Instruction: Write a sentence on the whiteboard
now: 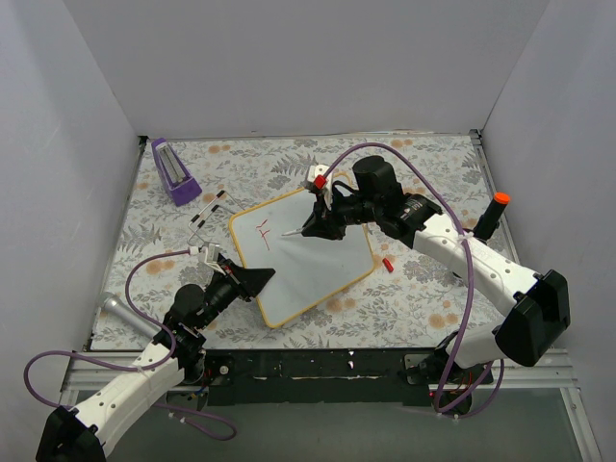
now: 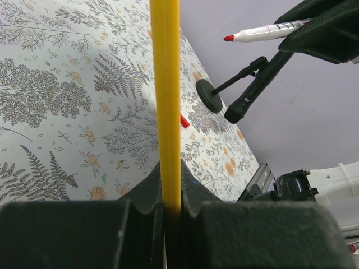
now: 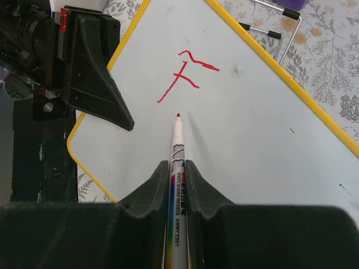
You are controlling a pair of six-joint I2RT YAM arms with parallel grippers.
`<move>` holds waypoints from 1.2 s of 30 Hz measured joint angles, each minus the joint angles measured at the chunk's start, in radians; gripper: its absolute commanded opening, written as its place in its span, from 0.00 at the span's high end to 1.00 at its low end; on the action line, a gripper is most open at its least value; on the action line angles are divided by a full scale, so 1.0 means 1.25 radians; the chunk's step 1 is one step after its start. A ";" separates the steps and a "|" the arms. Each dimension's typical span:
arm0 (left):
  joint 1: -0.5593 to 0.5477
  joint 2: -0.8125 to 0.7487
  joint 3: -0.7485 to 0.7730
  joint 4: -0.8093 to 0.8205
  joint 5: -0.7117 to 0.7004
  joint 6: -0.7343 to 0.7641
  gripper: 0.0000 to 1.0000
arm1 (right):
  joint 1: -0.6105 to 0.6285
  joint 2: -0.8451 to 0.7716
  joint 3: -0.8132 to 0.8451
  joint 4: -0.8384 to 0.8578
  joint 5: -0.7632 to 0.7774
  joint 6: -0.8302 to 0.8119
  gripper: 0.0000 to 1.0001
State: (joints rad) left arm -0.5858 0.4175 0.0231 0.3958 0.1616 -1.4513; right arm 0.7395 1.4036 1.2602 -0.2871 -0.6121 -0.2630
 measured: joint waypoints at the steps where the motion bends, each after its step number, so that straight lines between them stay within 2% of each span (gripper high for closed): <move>1: 0.000 0.000 0.000 0.000 0.000 0.000 1.00 | 0.000 0.000 0.000 0.000 0.000 0.000 0.99; 36: 0.000 -0.002 0.000 0.000 0.002 -0.001 1.00 | 0.000 0.000 0.000 -0.002 0.006 -0.020 0.99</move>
State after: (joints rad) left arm -0.5858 0.4152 0.0231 0.3954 0.1642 -1.4521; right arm 0.7399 1.4036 1.2602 -0.2890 -0.6044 -0.2874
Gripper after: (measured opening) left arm 0.039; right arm 0.197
